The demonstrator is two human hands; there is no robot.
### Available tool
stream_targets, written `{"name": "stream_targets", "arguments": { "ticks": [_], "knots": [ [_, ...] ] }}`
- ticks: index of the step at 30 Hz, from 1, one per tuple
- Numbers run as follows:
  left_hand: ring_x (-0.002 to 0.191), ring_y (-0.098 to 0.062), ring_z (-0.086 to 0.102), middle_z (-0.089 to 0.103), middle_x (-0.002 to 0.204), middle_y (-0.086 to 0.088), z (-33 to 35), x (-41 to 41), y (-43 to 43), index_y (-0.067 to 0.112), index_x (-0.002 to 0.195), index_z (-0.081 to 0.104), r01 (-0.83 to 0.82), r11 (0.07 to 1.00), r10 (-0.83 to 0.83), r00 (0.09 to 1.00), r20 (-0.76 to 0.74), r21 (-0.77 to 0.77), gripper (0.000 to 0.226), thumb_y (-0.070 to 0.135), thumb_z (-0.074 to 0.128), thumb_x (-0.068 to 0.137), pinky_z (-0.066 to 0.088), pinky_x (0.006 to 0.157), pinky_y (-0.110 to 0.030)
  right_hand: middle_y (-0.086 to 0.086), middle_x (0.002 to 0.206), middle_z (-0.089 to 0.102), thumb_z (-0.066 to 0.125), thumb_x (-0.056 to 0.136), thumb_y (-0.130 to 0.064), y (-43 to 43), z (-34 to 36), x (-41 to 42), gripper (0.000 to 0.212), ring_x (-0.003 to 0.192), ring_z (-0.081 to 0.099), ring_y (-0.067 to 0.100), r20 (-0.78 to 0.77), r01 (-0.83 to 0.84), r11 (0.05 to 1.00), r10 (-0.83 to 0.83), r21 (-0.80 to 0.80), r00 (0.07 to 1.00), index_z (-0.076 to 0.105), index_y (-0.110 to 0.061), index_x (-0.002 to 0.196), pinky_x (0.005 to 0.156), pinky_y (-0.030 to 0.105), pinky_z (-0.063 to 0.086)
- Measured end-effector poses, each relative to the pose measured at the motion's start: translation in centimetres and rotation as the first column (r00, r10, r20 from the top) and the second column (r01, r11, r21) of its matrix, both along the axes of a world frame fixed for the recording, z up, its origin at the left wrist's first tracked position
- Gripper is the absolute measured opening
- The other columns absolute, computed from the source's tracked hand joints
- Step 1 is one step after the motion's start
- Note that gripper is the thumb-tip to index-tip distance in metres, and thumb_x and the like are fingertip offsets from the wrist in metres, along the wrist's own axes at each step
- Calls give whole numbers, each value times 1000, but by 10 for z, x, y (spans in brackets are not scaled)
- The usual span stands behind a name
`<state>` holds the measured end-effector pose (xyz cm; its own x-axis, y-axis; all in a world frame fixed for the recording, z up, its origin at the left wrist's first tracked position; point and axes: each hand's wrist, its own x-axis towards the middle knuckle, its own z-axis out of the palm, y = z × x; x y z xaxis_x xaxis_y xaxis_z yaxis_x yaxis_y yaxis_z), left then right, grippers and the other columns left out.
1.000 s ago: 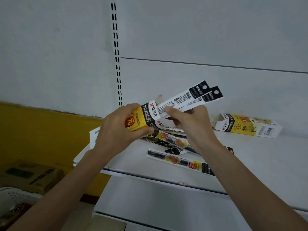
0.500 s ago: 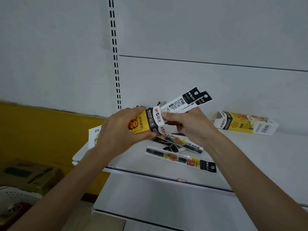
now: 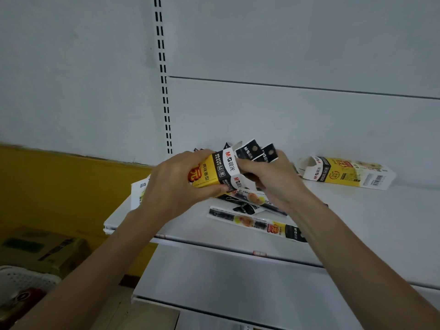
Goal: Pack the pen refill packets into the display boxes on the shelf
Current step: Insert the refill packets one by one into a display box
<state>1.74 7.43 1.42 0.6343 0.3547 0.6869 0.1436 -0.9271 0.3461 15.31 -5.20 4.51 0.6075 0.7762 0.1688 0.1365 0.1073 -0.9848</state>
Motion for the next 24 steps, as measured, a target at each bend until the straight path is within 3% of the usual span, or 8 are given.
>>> {"name": "stream_targets", "arguments": {
  "ticks": [5,8,12,18,21,22,24],
  "knots": [
    [83,-16,61,67,98,0,0,-4,4,20,120,57,5,1000,-5,1000,3,21,78,72,52,62,55,64,-40,11,85,73,70,78,-12,-6,6,8,11,77,69,24,26,-44,997,46,-70,999,68,-11,89,69,34,56],
    [83,-17,61,67,98,-1,1,-6,3,20,120,57,-9,999,9,1000,13,38,77,71,51,63,55,63,-40,23,89,69,67,80,-6,-12,11,13,11,59,60,20,16,-21,999,21,-31,1000,68,-2,90,50,27,47],
    [82,-21,63,68,98,-6,0,-5,-1,14,119,58,-11,997,11,1000,0,74,81,70,55,61,56,60,-40,25,89,70,67,79,0,-11,10,13,9,53,58,22,55,-1,998,5,-59,998,68,4,87,43,25,43],
    [80,-19,62,68,96,-6,-2,0,-3,12,119,59,-14,995,15,1000,-9,98,81,69,56,62,55,60,-37,5,76,71,70,76,-1,-2,7,6,14,65,69,14,98,-39,996,47,-84,994,70,-14,77,57,27,57],
    [80,-19,62,68,96,-6,-3,-1,-1,13,120,59,-3,994,4,1000,-13,108,77,68,51,66,55,59,-38,-2,69,65,65,81,-1,1,6,-2,15,50,59,-4,160,-53,991,73,-123,985,69,-16,81,42,9,42],
    [80,-18,62,68,96,-6,-3,-1,0,14,120,58,2,994,0,1000,-12,107,77,68,51,66,55,59,-37,1,71,66,65,82,-3,2,6,-3,15,51,59,-4,165,-59,988,82,-140,983,69,-17,83,45,10,42],
    [81,-17,61,68,97,-5,-3,-3,2,15,122,57,3,995,-1,1000,-13,103,78,69,50,66,55,59,-36,13,81,70,65,83,-8,0,6,0,12,66,65,12,152,-77,981,105,-180,983,71,-18,83,60,23,47]
  ]
}}
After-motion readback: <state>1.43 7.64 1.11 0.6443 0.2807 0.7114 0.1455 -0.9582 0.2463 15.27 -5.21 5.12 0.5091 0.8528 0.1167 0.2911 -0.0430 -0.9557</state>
